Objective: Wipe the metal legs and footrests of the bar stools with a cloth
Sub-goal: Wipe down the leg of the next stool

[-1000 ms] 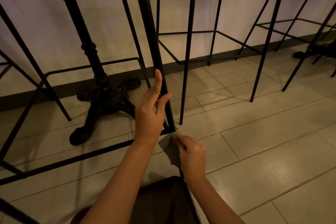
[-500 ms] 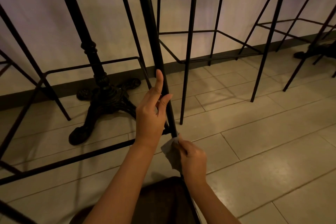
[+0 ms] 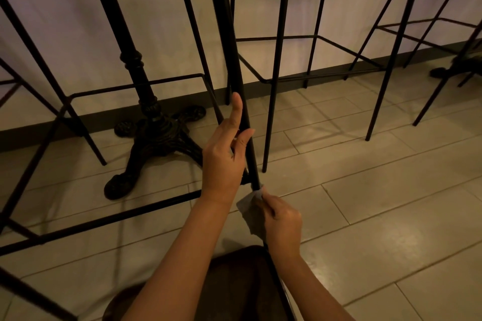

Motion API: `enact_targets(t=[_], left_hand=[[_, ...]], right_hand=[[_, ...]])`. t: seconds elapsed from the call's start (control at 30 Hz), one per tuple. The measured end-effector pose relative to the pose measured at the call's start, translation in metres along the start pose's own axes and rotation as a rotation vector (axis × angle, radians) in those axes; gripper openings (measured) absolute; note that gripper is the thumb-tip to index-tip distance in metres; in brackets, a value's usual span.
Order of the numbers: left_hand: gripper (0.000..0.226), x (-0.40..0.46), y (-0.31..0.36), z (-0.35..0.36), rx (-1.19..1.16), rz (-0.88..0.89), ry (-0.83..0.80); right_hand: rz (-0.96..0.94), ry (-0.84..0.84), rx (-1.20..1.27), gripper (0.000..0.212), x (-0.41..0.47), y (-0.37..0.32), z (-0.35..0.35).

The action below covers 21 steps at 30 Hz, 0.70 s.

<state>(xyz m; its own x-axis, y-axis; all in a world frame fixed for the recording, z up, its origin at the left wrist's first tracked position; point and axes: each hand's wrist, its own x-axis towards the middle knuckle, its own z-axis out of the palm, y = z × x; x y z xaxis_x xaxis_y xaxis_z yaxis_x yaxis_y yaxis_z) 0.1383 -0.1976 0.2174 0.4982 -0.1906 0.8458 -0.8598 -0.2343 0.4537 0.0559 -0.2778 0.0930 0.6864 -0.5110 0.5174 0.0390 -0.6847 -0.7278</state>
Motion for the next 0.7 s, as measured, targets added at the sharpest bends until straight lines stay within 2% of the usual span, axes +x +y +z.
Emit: enact_targets(t=[0.4,0.7], left_hand=[[0.074,-0.013,-0.005,0.004,0.025,-0.024,-0.045],[0.068,-0.015,-0.007,0.002,-0.029,-0.027,-0.083]], right_hand=[[0.007,0.018,0.038,0.019,0.002,-0.003,0.000],[0.178,-0.062,-0.009,0.027,-0.020,0.022,0.008]])
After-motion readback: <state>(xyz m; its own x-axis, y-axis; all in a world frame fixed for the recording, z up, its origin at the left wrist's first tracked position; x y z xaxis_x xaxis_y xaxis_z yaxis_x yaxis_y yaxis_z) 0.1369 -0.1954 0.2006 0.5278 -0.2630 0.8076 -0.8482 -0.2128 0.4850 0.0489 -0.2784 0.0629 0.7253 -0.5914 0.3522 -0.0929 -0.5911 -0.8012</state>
